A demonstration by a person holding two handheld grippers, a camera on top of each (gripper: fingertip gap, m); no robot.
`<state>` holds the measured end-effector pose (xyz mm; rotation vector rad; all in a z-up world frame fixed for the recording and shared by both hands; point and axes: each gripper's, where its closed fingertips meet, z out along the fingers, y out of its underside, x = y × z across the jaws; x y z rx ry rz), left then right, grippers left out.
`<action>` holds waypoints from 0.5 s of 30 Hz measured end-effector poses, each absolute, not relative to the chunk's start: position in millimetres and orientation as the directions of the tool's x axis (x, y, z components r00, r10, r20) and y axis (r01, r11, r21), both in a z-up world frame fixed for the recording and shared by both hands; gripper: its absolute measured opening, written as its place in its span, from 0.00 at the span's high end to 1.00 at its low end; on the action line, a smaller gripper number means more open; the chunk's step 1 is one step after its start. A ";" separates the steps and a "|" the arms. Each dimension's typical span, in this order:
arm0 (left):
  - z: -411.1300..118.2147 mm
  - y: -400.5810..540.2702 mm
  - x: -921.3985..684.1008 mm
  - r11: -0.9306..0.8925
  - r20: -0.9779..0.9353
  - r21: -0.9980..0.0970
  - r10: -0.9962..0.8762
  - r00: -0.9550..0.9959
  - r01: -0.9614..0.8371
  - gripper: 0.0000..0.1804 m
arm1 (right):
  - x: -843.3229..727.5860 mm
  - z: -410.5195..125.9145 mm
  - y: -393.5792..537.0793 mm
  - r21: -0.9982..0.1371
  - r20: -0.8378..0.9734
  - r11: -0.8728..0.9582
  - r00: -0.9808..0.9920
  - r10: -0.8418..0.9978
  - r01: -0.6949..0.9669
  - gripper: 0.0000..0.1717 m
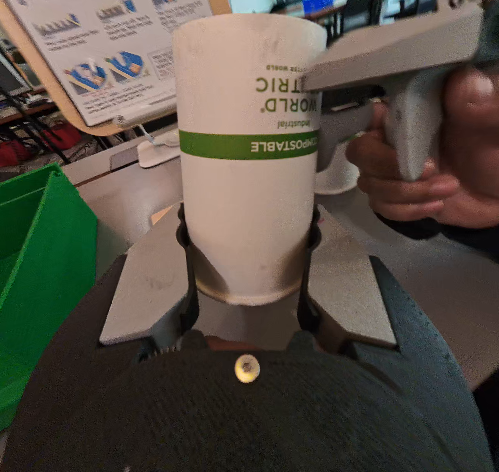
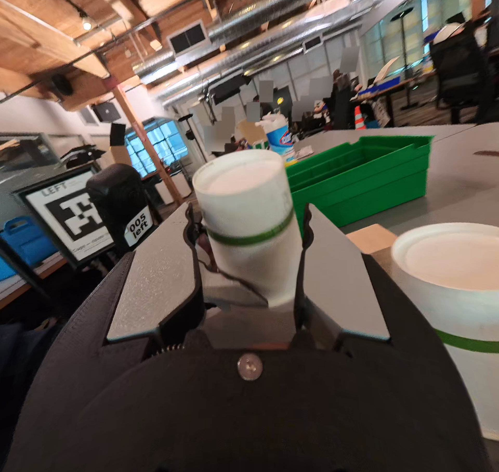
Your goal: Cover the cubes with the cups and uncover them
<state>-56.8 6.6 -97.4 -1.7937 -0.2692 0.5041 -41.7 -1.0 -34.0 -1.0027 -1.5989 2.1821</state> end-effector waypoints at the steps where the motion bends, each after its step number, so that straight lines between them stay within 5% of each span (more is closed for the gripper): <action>1: -86.5 2.0 -67.3 -0.202 -0.143 -0.978 0.471 0.871 -0.052 0.49 | -43.3 -29.9 7.8 -0.909 -0.375 -0.384 -0.713 0.593 0.159 0.56; 3: -72.1 -3.4 -92.6 -0.091 -0.051 -0.996 0.529 0.847 -0.003 0.49 | -47.2 -25.4 24.1 -0.899 -0.386 -0.421 -0.677 0.626 0.123 0.58; 15: -122.6 43.5 -180.4 -0.175 0.061 -0.966 0.561 0.825 0.191 0.48 | -50.1 -23.7 35.3 -0.861 -0.445 -0.491 -0.668 0.596 0.135 0.62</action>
